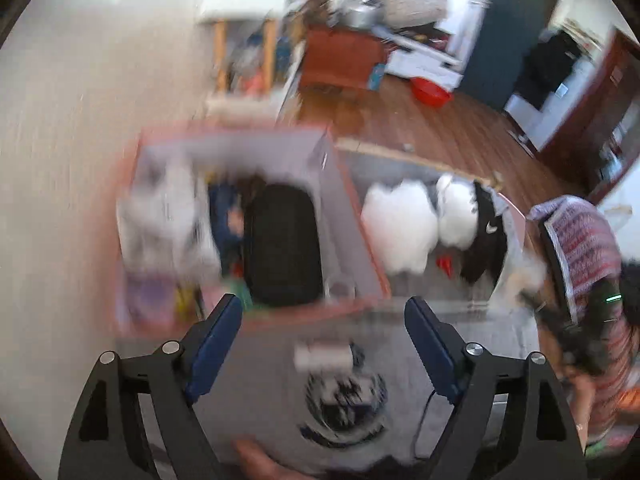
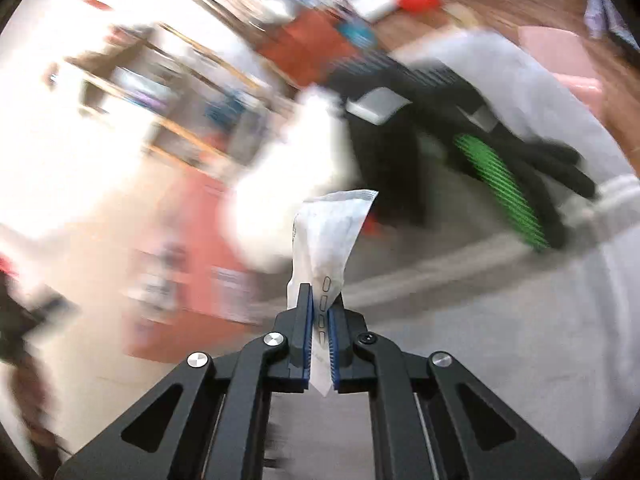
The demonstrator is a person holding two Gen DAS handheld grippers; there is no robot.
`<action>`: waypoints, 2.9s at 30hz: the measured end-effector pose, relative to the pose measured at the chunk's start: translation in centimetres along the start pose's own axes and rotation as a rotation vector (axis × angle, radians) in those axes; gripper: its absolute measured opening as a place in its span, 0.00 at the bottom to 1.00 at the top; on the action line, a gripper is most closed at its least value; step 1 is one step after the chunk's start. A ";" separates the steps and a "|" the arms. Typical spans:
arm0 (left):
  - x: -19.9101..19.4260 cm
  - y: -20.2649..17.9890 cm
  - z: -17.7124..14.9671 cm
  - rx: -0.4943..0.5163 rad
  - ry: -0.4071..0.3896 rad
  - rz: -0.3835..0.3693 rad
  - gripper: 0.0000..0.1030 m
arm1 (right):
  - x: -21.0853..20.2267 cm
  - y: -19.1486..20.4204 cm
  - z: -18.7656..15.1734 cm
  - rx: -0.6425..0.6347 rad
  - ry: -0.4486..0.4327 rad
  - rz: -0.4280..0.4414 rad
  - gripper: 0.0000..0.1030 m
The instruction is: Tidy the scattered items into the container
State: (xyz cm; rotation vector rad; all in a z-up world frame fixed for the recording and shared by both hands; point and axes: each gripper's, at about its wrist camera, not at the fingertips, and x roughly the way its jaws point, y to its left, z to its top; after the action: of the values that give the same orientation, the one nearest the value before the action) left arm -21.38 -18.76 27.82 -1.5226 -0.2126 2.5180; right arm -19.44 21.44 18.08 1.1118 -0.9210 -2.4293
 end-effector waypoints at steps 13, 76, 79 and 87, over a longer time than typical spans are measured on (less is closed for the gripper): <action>15.0 -0.2 -9.5 -0.127 0.239 0.122 0.81 | 5.6 23.5 -1.4 -0.643 -0.100 -0.072 0.89; 21.1 -19.4 -0.2 0.090 0.157 -0.008 0.28 | -2.6 -14.4 -0.1 0.490 -0.204 0.209 0.84; 11.5 -15.7 2.1 0.055 0.023 0.012 0.28 | -3.5 -14.1 -0.3 0.488 -0.218 0.202 0.84; -1.6 -5.2 9.5 -0.143 -0.229 0.199 0.99 | -4.9 -13.6 -0.8 0.473 -0.248 0.100 0.86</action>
State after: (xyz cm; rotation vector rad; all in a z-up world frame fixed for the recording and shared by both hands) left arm -28.59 -14.29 34.75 -1.3610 -0.2927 2.8932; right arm -15.91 33.71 11.32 0.8800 -1.6519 -2.3639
